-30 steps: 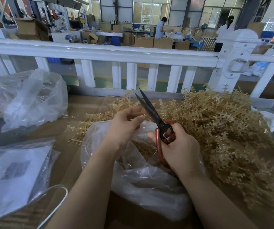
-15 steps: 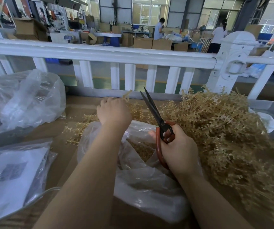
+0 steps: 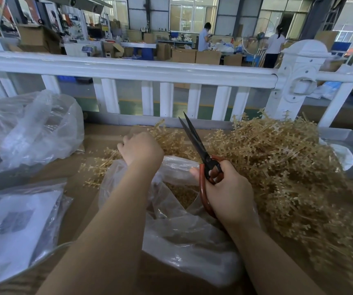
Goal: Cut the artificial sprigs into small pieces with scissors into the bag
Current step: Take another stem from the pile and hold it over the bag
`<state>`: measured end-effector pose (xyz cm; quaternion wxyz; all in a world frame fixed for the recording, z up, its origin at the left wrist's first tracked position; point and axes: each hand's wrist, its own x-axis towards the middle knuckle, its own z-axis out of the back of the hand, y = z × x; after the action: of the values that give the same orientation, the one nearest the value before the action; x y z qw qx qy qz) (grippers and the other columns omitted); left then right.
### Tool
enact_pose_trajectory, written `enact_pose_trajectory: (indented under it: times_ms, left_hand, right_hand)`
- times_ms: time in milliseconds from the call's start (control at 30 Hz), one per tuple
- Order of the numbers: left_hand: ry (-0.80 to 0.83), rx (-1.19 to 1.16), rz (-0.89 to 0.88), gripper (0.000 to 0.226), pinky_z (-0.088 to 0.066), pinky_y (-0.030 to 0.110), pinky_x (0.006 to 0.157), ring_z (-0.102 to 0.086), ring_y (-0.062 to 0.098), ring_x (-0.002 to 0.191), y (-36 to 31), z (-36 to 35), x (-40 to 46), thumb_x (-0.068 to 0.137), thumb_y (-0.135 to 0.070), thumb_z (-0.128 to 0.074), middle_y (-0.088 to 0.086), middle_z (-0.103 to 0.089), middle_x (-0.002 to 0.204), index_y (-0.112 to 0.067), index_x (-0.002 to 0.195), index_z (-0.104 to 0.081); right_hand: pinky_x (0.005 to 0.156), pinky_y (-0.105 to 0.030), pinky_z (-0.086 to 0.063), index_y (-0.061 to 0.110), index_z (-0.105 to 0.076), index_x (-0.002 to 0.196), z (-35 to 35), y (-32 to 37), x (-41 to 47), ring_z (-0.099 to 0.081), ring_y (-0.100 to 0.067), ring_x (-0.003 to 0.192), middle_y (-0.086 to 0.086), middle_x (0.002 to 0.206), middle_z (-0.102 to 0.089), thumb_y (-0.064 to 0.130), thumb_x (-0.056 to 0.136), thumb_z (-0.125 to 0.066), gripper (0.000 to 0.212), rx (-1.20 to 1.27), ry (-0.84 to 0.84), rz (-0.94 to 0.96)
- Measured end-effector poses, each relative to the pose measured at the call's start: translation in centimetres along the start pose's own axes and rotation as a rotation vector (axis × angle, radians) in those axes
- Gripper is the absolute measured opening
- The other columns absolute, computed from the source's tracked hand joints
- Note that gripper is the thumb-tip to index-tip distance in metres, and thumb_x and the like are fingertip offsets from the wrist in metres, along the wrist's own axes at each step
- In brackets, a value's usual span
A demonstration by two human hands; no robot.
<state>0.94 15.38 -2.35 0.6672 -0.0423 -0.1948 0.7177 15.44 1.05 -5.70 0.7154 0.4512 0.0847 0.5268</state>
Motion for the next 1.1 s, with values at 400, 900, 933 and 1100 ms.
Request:
enact_pose_trajectory:
  times_ms: [400, 900, 933, 1100]
  left_hand:
    - [-0.019, -1.765, -0.028, 0.021, -0.053, 0.024, 0.063, -0.067, 0.015, 0.073, 0.3, 3.1, -2.0, 0.102, -0.016, -0.054, 0.004, -0.07, 0.085, -0.014, 0.081, -0.057]
    - [0.475, -1.821, -0.286, 0.013, -0.049, 0.022, 0.056, -0.06, 0.013, 0.059, 2.1, 0.7, -5.6, 0.088, -0.01, -0.054, 0.008, -0.069, 0.073, -0.014, 0.078, -0.061]
    - [0.468, -1.798, -0.295, 0.01, -0.049, 0.022, 0.056, -0.06, 0.013, 0.059, 2.1, 0.7, -5.7, 0.088, -0.012, -0.055, 0.007, -0.069, 0.073, -0.014, 0.08, -0.061]
    - [0.44, -1.754, -0.323, 0.015, -0.05, 0.024, 0.057, -0.057, 0.014, 0.056, 2.0, 0.7, -5.8, 0.087, -0.016, -0.057, 0.004, -0.066, 0.071, -0.017, 0.073, -0.06]
  right_hand:
    - [0.069, -0.031, -0.055, 0.03, -0.06, 0.088, -0.5, -0.2, 0.0, -0.067, -0.006, 0.074, 0.016, 0.075, -0.068, 0.09, 0.067, -0.046, 0.065, -0.016, -0.059, 0.035]
    - [0.067, -0.041, -0.06, 0.032, -0.058, 0.081, -0.9, -1.6, 0.5, -0.068, -0.008, 0.068, 0.013, 0.069, -0.068, 0.07, 0.087, -0.065, 0.038, 0.039, -0.112, 0.015]
    - [0.068, -0.043, -0.06, 0.031, -0.059, 0.082, -0.9, -1.6, 0.6, -0.069, -0.01, 0.07, 0.012, 0.071, -0.068, 0.066, 0.088, -0.067, 0.036, 0.036, -0.112, 0.015]
    - [0.069, -0.045, -0.06, 0.028, -0.06, 0.084, -0.7, -1.3, 0.5, -0.071, -0.015, 0.07, 0.007, 0.071, -0.07, 0.066, 0.087, -0.067, 0.039, 0.076, -0.091, 0.008]
